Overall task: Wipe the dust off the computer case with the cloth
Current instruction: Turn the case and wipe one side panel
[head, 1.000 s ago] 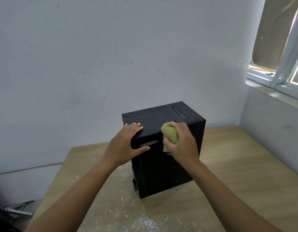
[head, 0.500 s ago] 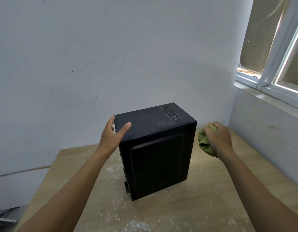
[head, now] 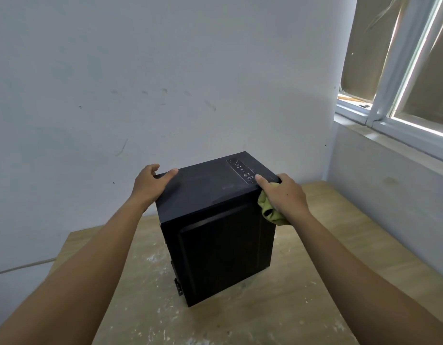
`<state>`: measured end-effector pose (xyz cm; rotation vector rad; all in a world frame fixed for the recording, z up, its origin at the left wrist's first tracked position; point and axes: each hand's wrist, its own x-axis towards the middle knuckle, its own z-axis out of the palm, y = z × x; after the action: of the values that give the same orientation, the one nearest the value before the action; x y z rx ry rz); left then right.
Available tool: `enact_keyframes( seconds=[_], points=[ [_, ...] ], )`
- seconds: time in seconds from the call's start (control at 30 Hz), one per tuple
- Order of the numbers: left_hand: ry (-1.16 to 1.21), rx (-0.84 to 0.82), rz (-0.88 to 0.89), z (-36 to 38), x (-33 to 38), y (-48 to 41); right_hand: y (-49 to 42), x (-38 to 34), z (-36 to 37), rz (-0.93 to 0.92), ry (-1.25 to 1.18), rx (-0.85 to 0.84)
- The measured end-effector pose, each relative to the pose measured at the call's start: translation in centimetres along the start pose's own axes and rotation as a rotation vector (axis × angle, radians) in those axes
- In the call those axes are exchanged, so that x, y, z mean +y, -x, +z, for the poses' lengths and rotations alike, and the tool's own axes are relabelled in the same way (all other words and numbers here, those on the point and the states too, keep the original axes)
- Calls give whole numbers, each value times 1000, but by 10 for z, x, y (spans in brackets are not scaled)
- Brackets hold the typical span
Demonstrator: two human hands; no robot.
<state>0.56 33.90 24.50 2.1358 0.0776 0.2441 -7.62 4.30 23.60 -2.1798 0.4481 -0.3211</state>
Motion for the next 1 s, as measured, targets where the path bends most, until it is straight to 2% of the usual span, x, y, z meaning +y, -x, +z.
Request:
enact_keyframes(
  seconds=[0.1, 0.37, 0.6, 0.7, 0.77, 0.9, 1.0],
  points=[
    [42, -41, -33, 5, -3, -8, -5, 1, 5, 45, -34, 29],
    [-41, -106, -43, 4, 0, -12, -12, -1, 17, 103, -94, 91],
    [-54, -66, -41, 3, 4, -6, -7, -12, 17, 8, 109, 157],
    [-62, -54, -41, 3, 6, -1, -1, -15, 18, -60, 188, 133],
    [-66, -45, -45, 3, 7, 2, 5, -16, 24, -22, 130, 97],
    [-53, -31, -56, 0, 5, 13, 8, -11, 34, 135, -148, 65],
    [-44, -7, -61, -4, 4, 25, 4, -8, 33, 104, -178, 16]
  ],
)
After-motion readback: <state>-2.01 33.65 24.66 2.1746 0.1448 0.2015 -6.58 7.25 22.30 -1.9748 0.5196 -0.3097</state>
